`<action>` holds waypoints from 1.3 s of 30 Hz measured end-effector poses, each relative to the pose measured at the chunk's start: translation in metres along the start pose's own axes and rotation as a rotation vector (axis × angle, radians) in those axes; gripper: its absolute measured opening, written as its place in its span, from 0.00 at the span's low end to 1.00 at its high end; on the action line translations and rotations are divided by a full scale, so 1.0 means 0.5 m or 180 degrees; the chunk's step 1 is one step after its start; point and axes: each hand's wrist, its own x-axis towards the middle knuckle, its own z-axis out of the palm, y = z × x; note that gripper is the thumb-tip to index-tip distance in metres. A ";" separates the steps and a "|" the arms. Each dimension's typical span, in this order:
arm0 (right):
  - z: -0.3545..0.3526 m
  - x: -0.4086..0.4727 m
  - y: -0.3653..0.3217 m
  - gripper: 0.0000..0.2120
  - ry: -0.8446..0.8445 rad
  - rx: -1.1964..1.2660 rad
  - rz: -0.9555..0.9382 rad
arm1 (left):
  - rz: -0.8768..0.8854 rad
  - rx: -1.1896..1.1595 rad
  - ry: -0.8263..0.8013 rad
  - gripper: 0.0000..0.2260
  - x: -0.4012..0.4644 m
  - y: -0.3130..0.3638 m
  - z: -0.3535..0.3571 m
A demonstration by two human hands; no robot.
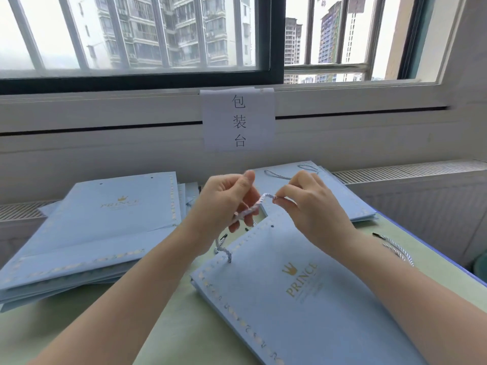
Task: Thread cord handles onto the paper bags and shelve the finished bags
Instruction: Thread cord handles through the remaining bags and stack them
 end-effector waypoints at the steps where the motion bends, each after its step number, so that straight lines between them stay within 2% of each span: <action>1: -0.001 0.000 -0.003 0.07 0.0111 0.0042 0.0140 | -0.0118 0.0293 -0.0152 0.18 0.001 -0.017 0.002; 5: -0.010 0.000 -0.013 0.07 0.0270 0.0664 0.0698 | 0.0077 0.1593 -0.0061 0.09 0.002 -0.090 0.013; 7: -0.007 0.001 -0.013 0.08 0.0239 0.1153 0.0883 | 0.0098 0.1939 -0.0064 0.07 -0.003 -0.103 0.020; 11: -0.004 0.005 -0.022 0.22 -0.0189 0.2301 0.1443 | -0.0204 0.2014 -0.0153 0.09 -0.008 -0.103 0.025; 13: -0.007 0.008 -0.027 0.22 -0.0357 0.2917 0.1822 | -0.0335 0.1974 -0.0177 0.08 -0.003 -0.100 0.024; 15: -0.015 0.013 -0.031 0.17 -0.0436 0.3422 0.2192 | -0.0498 0.1784 -0.0183 0.06 0.002 -0.097 0.021; 17: -0.021 0.015 -0.031 0.12 -0.0431 0.3254 0.2233 | -0.0740 0.1553 -0.0185 0.03 0.008 -0.094 0.016; 20: -0.017 0.011 -0.029 0.07 -0.0485 0.2459 0.1858 | -0.1187 0.1131 -0.0229 0.04 0.014 -0.086 0.007; 23: -0.010 0.009 -0.032 0.02 -0.0535 0.2461 0.1557 | -0.1629 0.0421 -0.0286 0.02 0.013 -0.075 -0.003; 24: -0.009 0.008 -0.033 0.04 -0.0543 0.2487 0.1470 | -0.1699 0.0236 -0.0311 0.02 0.012 -0.074 -0.006; 26: -0.008 0.006 -0.037 0.08 -0.0553 0.2378 0.1305 | -0.1743 0.0085 -0.0345 0.05 0.012 -0.075 -0.009; 30: -0.004 0.002 -0.044 0.07 -0.0619 0.1721 0.0998 | -0.1777 0.0004 -0.0339 0.10 0.008 -0.079 -0.008; 33: -0.006 0.005 -0.042 0.05 -0.0682 0.1271 0.0718 | -0.1793 -0.0091 -0.0402 0.11 0.006 -0.078 -0.008; 36: -0.010 0.010 -0.036 0.08 -0.0680 0.0818 0.0355 | -0.1789 -0.0170 -0.0418 0.11 0.008 -0.077 -0.011; 39: -0.015 0.013 -0.031 0.08 -0.0866 0.0655 0.0124 | -0.1803 -0.0191 -0.0427 0.10 0.007 -0.079 -0.013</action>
